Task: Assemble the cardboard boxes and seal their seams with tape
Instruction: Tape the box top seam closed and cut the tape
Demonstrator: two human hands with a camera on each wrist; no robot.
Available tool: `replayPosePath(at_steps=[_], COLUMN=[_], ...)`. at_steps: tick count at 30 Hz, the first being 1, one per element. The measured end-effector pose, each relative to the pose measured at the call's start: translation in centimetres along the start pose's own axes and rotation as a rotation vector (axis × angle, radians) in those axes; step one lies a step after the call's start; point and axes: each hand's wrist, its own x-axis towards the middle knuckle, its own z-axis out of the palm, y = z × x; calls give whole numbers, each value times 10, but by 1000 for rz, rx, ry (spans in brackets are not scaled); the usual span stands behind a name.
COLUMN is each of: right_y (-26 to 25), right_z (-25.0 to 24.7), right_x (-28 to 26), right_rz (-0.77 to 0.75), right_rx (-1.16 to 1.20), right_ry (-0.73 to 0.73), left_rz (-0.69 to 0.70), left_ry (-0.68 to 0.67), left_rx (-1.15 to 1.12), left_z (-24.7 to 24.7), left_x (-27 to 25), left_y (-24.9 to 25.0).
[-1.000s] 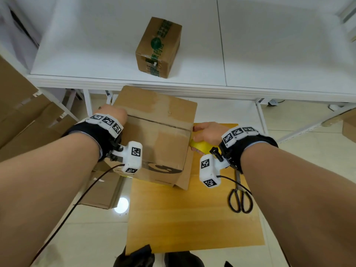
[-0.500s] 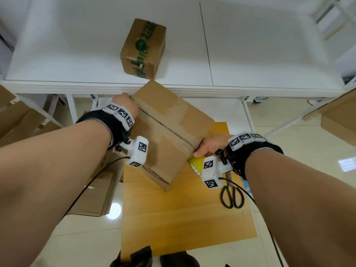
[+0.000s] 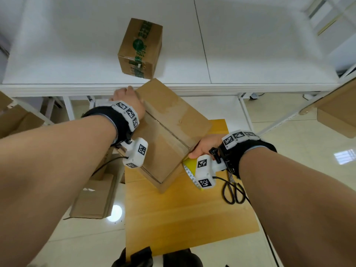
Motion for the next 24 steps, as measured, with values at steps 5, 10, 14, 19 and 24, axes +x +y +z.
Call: replayPosePath(at_steps=[5, 10, 14, 19, 24], right_y=[13, 9, 23, 26, 64], right_z=[0, 9, 17, 7, -3], right_x=[25, 12, 12, -2, -5], right_rz=[-8, -54, -67, -35, -71], right_rx=[103, 126, 398, 554, 627], right_ry=[34, 186, 192, 244, 273], left_rz=[378, 459, 420, 396, 390], left_ry=[-133, -245, -242, -292, -227], left_rx=[56, 179, 125, -21, -212], left_z=[21, 42, 33, 13, -7], left_x=[-12, -27, -26, -37, -78], left_y=[31, 45, 53, 79, 125])
